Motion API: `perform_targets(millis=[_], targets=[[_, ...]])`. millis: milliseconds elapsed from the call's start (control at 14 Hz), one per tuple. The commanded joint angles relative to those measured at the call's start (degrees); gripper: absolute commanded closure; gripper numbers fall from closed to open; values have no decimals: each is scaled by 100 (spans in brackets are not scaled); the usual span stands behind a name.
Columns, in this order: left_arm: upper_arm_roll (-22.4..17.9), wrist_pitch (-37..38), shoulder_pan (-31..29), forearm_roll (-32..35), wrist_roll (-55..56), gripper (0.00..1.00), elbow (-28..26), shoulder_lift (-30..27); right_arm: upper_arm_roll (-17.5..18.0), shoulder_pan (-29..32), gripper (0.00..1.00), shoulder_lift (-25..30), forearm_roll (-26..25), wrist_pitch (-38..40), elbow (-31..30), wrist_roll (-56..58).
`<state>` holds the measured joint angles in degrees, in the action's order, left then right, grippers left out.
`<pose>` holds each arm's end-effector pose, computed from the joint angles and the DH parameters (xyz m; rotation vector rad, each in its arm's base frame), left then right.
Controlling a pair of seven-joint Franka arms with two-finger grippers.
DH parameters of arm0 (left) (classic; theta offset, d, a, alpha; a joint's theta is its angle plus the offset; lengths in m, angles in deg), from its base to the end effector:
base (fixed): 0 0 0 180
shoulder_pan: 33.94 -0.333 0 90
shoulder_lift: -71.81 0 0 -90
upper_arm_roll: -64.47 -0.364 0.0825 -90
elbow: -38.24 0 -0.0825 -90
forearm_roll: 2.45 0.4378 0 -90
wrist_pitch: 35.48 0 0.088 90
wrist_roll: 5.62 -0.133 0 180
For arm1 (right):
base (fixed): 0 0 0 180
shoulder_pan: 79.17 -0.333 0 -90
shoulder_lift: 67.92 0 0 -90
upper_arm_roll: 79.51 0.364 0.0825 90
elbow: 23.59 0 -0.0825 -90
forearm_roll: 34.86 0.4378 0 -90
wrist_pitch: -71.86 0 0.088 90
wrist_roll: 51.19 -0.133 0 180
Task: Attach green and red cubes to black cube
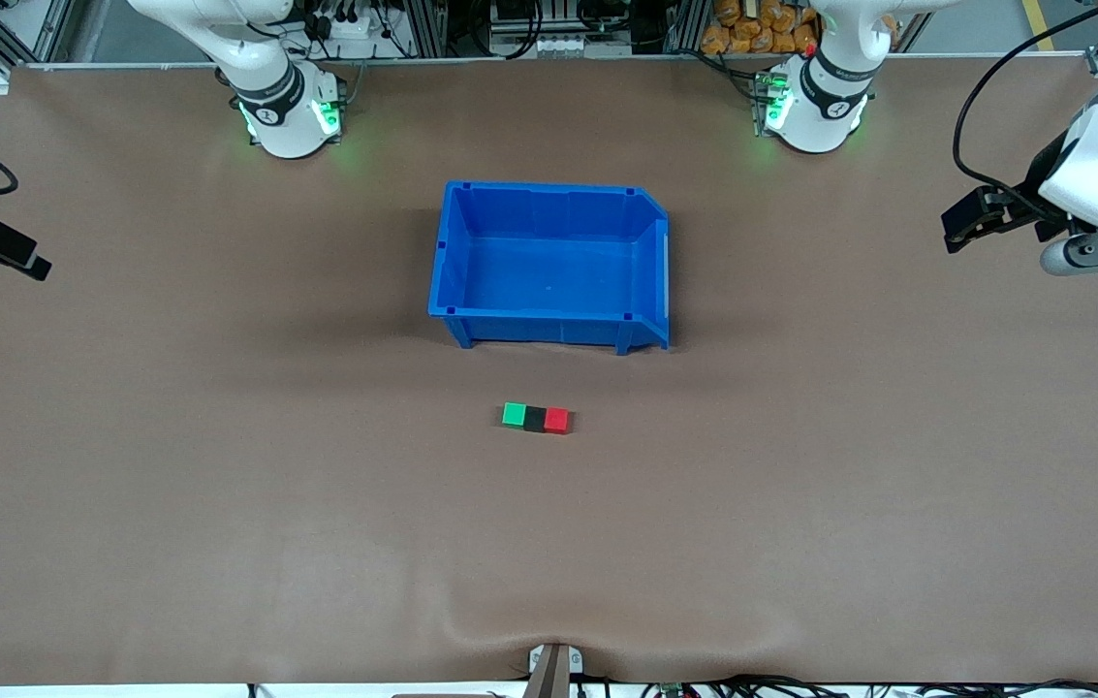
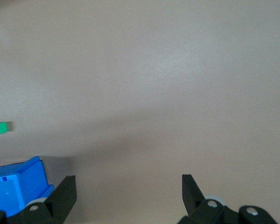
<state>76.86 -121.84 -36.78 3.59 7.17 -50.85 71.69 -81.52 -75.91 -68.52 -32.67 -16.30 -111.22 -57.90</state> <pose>0.5939 -0.0853 0.6514 -3.0274 -0.0921 0.0367 0.6071 -0.0507 0.6591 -3.0870 0.3220 0.0026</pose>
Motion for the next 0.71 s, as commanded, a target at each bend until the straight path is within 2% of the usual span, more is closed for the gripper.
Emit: perform_targets(millis=[0,142,356,641], targets=[[-8,-170,28,-270,-127,0,-283,-75,24,8,0,-45,18,62,97,-102],[-8,-233,46,-271,-127,0,-521,-102,24,8,0,-45,18,62,97,-102],[-8,-154,-50,-315,-232,0,-548,-347,24,8,0,-45,18,62,97,-102],[-517,-40,300,-324,-294,0,-724,-664,24,8,0,-45,18,62,97,-102]])
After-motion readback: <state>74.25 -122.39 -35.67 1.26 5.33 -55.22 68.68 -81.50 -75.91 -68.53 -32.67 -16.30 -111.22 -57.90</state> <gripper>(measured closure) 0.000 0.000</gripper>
